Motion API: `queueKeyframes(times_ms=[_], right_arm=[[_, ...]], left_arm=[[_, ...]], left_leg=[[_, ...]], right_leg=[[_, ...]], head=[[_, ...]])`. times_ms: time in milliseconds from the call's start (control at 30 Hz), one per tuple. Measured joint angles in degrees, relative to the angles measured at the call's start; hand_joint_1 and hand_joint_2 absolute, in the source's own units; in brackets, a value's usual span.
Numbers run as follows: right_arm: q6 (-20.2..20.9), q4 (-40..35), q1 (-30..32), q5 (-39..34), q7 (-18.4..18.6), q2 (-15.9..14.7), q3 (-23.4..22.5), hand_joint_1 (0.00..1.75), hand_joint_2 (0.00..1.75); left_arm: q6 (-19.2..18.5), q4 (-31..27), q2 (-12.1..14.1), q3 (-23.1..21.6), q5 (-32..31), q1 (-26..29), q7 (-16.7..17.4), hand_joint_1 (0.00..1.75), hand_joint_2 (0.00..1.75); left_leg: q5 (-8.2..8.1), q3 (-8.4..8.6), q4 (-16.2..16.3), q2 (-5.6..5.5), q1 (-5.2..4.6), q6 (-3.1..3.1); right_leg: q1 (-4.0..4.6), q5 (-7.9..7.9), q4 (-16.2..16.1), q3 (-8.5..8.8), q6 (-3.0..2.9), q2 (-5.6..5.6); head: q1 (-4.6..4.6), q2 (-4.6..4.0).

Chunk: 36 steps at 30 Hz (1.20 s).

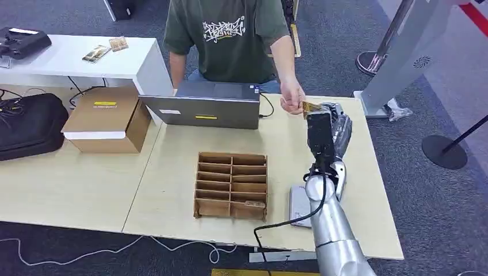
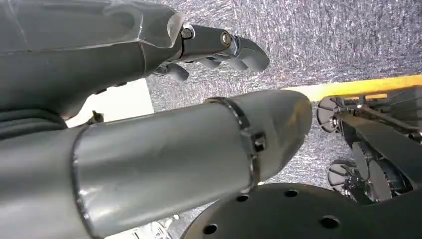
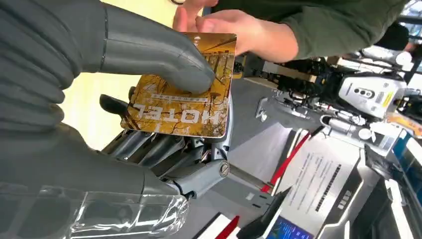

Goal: Pass the card to the sensor for recognition and then transmit it.

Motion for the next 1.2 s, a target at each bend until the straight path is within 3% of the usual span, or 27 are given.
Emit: queueKeyframes(times_ms=[433,833,1200], right_arm=[[0.2,-14.7,9.4,0.0,3.2,-0.9,-1.0,1.75,1.75],[4.7,-23.7,16.1,-1.7,5.6,-1.7,-3.8,1.75,1.75],[7.3,-34.0,26.9,-0.9,9.1,-2.0,-6.4,1.75,1.75]], left_arm=[[0.5,0.2,-0.4,0.0,-0.4,0.1,0.0,0.00,0.00],[0.6,0.2,-0.4,0.0,0.2,0.1,0.0,0.00,0.00],[0.9,0.4,-0.5,0.0,0.6,0.1,0.0,0.00,0.00]], left_leg=[[0.00,0.00,0.0,0.00,0.00,0.00],[-0.01,0.01,0.0,0.01,0.00,0.02],[-0.11,-0.01,0.0,0.00,0.00,0.02]], right_leg=[[0.00,0.00,0.0,0.01,0.00,-0.01],[0.00,-0.03,0.0,0.00,0.03,-0.01],[0.00,-0.08,0.0,0.01,0.01,-0.01]], head=[[0.00,0.00],[0.00,0.00],[0.00,-0.02]])
